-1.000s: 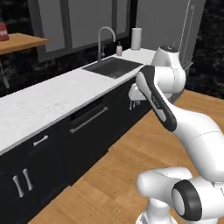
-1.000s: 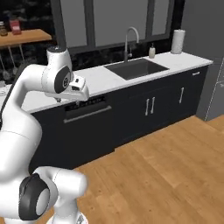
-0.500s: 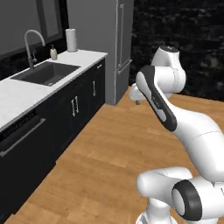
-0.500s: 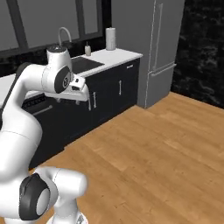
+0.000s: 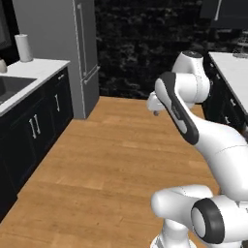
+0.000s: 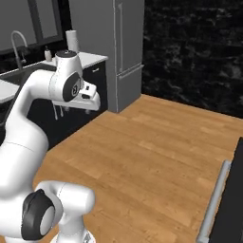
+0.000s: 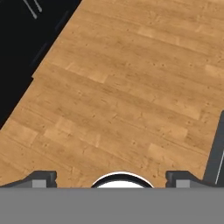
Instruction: Gather all objects into one cabinet and sort the glasses and bowls to opposite sides.
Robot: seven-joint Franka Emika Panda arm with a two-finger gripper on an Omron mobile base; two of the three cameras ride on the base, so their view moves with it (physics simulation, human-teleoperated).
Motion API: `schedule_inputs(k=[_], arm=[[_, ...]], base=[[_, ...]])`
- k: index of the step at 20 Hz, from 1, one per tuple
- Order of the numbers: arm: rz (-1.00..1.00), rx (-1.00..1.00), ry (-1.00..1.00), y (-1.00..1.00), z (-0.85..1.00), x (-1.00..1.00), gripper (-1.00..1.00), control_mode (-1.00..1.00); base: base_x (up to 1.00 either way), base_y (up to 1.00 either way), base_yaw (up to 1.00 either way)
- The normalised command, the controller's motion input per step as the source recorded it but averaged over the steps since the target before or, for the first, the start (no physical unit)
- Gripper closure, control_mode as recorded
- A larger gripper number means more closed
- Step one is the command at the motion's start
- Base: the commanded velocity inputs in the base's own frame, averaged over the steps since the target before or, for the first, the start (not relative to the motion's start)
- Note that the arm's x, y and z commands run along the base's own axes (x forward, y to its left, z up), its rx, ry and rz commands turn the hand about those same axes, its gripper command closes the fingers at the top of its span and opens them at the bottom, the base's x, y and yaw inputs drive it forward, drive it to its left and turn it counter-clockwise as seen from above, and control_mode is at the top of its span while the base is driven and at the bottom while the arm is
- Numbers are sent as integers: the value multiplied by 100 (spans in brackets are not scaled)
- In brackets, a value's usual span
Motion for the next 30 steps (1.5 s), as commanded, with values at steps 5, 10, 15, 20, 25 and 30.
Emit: schedule_inputs(k=[5,10,15,20,25,30], arm=[[0,0,0,0,0,0,-100,100],[0,0,0,0,0,0,-100,100],[0,0,0,0,0,0,-100,100],[0,0,0,0,0,0,-100,100],[0,0,0,0,0,0,-100,100],[0,0,0,0,0,0,-100,100]], base=[[0,-22,-15],[0,-2,-7],[60,28,-19],[100,45,-29],[100,48,-28],[100,20,-24]])
